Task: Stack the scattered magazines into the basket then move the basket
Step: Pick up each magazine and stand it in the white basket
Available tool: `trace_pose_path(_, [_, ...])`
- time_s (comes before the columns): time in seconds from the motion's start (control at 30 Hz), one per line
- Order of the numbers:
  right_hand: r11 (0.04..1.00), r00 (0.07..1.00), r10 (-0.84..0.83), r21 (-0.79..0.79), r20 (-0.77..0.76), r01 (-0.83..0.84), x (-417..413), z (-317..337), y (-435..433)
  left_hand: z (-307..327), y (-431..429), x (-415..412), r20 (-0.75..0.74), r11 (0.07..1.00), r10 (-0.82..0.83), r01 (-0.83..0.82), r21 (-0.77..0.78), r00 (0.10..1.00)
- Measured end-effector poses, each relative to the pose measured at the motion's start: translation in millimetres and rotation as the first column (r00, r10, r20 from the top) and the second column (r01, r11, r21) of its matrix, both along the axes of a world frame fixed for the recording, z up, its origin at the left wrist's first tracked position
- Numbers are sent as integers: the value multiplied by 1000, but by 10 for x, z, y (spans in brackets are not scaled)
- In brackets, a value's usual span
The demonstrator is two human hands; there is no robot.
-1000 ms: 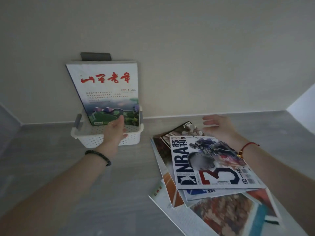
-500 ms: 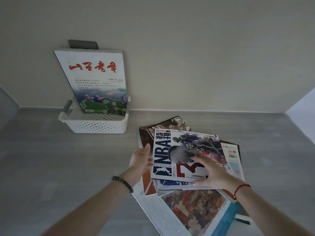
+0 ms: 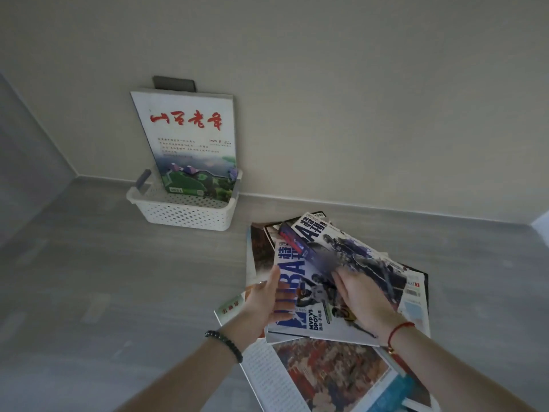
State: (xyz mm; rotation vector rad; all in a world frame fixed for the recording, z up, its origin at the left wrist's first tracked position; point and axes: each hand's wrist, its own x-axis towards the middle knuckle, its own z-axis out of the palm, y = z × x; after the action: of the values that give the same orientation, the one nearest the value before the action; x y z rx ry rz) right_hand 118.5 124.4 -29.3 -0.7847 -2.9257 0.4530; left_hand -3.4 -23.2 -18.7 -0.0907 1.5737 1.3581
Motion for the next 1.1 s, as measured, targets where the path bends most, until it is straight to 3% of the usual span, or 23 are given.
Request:
trace_pose_path(0.13, [956, 973, -118, -289, -200, 56, -247, 217, -418, 42, 16, 23, 26, 979, -103, 97, 177, 994])
trace_pose_path(0.23, [865, 987, 34, -491, -156, -107, -344, 263, -792, -36, 0, -56, 47, 988, 19, -26, 152, 999])
trace_pose_path(0.33, [868, 980, 152, -457, -131, -196, -368, 192, -861, -168, -191, -253, -139, 996, 74, -66, 66, 988])
trace_pose_path(0.43, [917, 983, -74, -398, -168, 1, -404, 194, -637, -142, -415, -441, -248, 990, 73, -39, 138, 966])
trace_pose_path(0.47, [883, 966, -186, -462, -179, 84, -422, 225, -549, -95, -473, -516, -291, 988, 53, -8, 154, 955])
trace_pose_path(0.53, [690, 910, -391, -698, -139, 190, -490, 320, -401, 51, -572, -701, -381, 986, 14, 51, 160, 925])
trace_pose_path(0.57, [601, 900, -428, -771, -88, 211, -551, 353, -355, 144, -621, -814, -415, 985, 6, 66, 160, 910])
trace_pose_path(0.63, [542, 917, -394, -820, -58, 182, -707, 401, -311, 364, -701, -1059, -467, 979, 9, 88, 184, 884])
trace_pose_path(0.7, [594, 904, -393, -797, -169, 109, -947, 549, -342, 597, -755, -1309, -533, 971, 35, 97, 217, 845])
trace_pose_path(0.83, [776, 848, -362, -629, -387, 45, -1599, 974, -417, 1041, -827, -1902, -741, 956, 97, 145, 255, 664])
trace_pose_path(0.97, [855, 689, -361, -518, -628, -24, -2310, 1408, -466, 1430, -825, -2663, -888, 972, 109, 138, 189, 447])
trace_pose_path(1.1, [882, 624, -366, -471, -690, -3, -2926, 1553, -472, 1568, -731, -3357, -908, 973, 194, 47, 227, 370])
